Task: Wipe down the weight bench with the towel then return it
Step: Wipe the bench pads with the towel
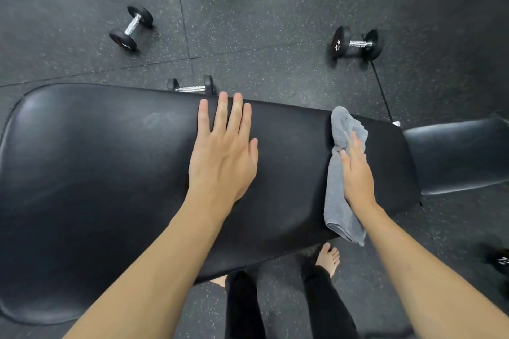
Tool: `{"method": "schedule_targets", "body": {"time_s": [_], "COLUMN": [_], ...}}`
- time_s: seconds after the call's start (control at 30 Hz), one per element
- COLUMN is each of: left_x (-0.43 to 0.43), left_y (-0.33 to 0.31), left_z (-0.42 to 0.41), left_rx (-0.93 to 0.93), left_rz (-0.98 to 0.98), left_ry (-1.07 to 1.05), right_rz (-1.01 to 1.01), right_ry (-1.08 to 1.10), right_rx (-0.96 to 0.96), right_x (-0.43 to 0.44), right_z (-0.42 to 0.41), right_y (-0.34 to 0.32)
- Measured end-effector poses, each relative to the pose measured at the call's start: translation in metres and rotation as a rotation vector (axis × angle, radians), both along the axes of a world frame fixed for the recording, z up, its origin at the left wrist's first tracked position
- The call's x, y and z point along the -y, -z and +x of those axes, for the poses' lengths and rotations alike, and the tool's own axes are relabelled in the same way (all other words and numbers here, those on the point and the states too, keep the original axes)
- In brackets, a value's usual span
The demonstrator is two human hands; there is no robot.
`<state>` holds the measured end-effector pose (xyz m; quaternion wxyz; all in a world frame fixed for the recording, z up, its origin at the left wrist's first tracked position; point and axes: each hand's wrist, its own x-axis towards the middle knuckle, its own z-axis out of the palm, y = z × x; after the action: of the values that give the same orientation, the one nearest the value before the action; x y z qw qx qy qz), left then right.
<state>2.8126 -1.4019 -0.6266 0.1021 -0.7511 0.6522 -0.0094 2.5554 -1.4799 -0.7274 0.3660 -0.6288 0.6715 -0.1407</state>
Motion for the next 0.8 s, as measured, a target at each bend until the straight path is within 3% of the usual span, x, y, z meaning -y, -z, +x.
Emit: {"method": "schedule_targets", "body": {"time_s": [0.1, 0.27, 0.33, 0.47, 0.67, 0.8], "left_x": [0.000, -0.001, -0.002, -0.001, 0.002, 0.003], "left_y": [0.001, 0.000, -0.002, 0.004, 0.020, 0.024], "left_z": [-0.001, -0.005, -0.008, -0.025, -0.046, -0.047], "left_rx": [0.026, 0.026, 0.022, 0.009, 0.062, 0.064], "left_rz": [0.015, -0.002, -0.016, -0.077, -0.117, -0.109], "left_ry": [-0.006, -0.023, -0.055, -0.165, -0.238, -0.168], "right_rz": [-0.029, -0.248, -0.264, -0.274, -0.110, -0.022], "right_ry": [-0.029, -0.393, -0.429, -0.487, -0.189, 0.000], "right_rx": [0.039, 0.141, 0.155, 0.131, 0.043, 0.004], "right_x": [-0.002, -0.030, -0.043, -0.044, -0.015, -0.001], "right_z": [0.012, 0.106, 0.132, 0.091, -0.056, -0.092], "right_y": [-0.002, -0.037, -0.047, -0.029, 0.039, 0.053]}}
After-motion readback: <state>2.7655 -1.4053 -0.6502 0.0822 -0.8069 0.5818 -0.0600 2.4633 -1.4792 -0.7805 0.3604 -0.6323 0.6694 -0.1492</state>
